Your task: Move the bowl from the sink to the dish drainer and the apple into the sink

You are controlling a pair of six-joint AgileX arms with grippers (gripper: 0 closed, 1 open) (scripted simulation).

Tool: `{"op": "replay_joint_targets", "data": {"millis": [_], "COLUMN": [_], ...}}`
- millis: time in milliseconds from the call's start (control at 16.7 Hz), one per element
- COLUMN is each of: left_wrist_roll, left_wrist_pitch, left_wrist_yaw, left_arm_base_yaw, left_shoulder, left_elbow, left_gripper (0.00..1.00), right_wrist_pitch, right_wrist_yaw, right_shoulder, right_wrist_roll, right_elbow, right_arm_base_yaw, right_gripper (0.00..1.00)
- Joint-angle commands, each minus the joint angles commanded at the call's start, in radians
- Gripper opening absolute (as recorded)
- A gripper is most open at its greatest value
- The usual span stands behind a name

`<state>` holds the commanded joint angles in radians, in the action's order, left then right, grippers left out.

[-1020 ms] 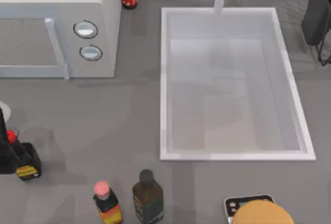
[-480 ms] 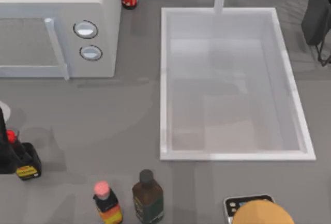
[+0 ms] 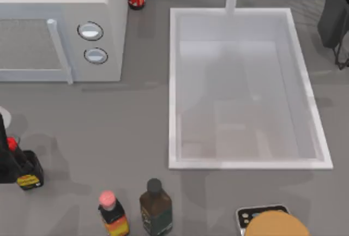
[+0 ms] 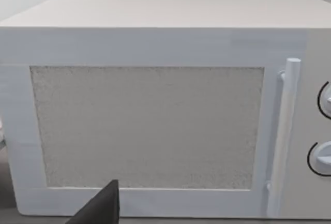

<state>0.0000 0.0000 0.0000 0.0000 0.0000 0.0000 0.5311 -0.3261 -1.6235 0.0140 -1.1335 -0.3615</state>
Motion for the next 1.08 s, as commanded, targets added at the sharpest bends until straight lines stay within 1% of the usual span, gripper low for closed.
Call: {"op": "replay_joint_targets", "data": {"millis": [120,300,420,660,1080], "left_wrist_roll": [0.0,0.0,0.0,0.0,0.0], "left_wrist_pitch": [0.0,0.0,0.0,0.0,0.0], "left_wrist_yaw": [0.0,0.0,0.0,0.0,0.0], "left_arm_base_yaw": [0.0,0.0,0.0,0.0,0.0], "left_shoulder": [0.0,0.0,0.0,0.0,0.0], "left_elbow": [0.0,0.0,0.0,0.0,0.0], "left_gripper": [1.0,1.0,1.0,1.0,1.0], "right_wrist_pitch": [0.136,0.261,0.291,0.292,0.292], "right_wrist_yaw": [0.015,0.039,0.049,0.049,0.049], "right_shoulder": [-0.063,-0.144,-0.173,-0.173,-0.173], "right_wrist_roll": [0.0,0.001,0.002,0.002,0.002], "right_elbow": [0.051,0.127,0.154,0.155,0.155], "right_arm_base_yaw": [0.017,0.044,0.054,0.055,0.055], "right_gripper": [0.0,0.0,0.0,0.0,0.53]}}
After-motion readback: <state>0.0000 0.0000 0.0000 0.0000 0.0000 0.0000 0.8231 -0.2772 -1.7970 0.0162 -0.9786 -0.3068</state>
